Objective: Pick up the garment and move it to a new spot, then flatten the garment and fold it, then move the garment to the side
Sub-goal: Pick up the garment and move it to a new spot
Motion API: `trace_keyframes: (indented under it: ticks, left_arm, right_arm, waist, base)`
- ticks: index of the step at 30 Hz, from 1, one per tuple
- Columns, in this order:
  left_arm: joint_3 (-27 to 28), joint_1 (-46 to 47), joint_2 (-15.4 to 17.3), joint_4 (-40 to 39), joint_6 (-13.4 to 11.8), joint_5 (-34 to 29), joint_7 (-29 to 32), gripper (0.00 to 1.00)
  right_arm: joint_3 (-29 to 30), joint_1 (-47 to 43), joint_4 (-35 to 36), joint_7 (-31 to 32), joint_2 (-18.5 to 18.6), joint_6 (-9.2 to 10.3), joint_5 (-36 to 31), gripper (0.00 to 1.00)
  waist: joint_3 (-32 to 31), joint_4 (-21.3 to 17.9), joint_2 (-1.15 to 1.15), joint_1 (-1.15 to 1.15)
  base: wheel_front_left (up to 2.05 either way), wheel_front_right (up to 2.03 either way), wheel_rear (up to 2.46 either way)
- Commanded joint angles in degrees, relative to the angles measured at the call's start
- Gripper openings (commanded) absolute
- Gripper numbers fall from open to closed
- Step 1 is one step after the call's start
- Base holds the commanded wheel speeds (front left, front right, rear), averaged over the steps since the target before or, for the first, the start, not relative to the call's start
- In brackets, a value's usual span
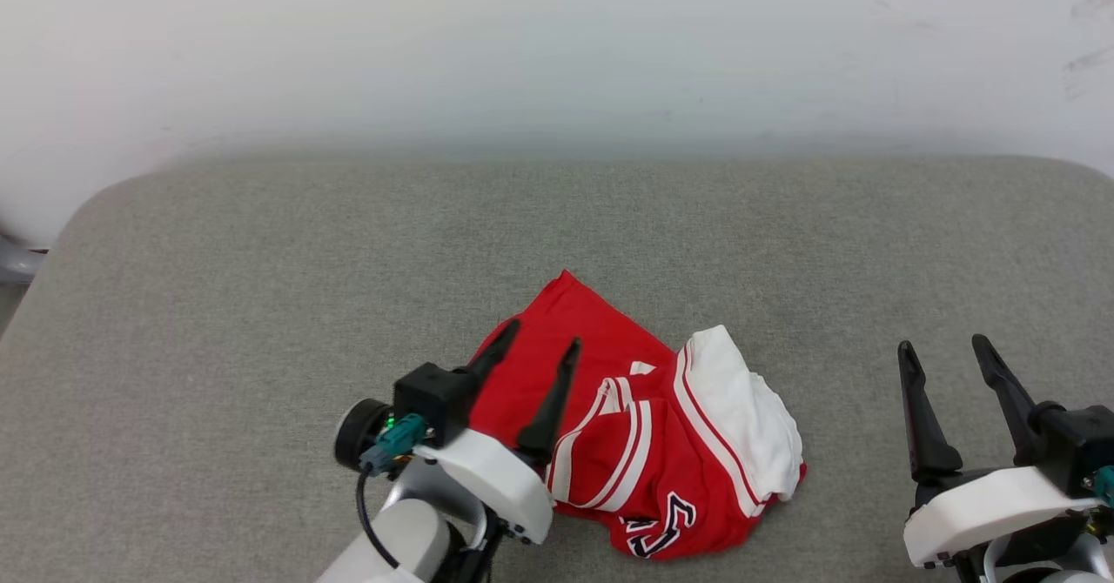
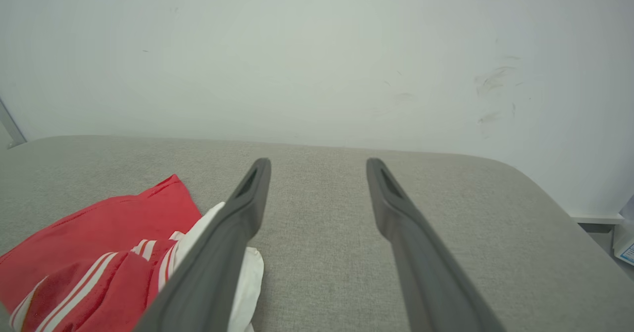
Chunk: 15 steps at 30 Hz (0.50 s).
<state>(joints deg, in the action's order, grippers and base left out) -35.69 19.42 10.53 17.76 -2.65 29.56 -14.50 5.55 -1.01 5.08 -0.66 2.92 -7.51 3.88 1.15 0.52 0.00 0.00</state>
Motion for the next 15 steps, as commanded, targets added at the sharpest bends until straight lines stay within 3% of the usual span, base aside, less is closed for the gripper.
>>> trace_keyframes:
  ticks: [1, 7, 15]
  left_arm:
    - [0.5, -0.9, 0.3, -0.2, -0.3, 0.1, -0.4, 1.0]
    - [8.2, -4.0, 4.3, -2.0, -3.5, 0.6, -0.8, 1.0]
    - [15.2, -10.7, 8.3, -6.3, -5.5, -1.2, -0.8, 1.0]
  right_arm:
    - [-0.1, -0.5, 0.1, 0.1, -0.1, 0.04, -0.3, 1.0]
    - [-0.2, -1.8, 0.1, 1.0, 0.0, 0.04, 0.5, 1.0]
    - [-0.7, -3.8, 0.4, 1.6, -0.1, 0.04, 1.3, 1.0]
  waist:
    - [-0.6, 0.5, 0.0, 0.0]
    - [-1.8, 1.4, 0.0, 0.0]
    - [-3.5, 1.4, 0.0, 0.0]
  base:
    - [0.0, 0.0, 0.0]
    - [0.0, 0.0, 0.0]
    - [0.0, 0.0, 0.0]
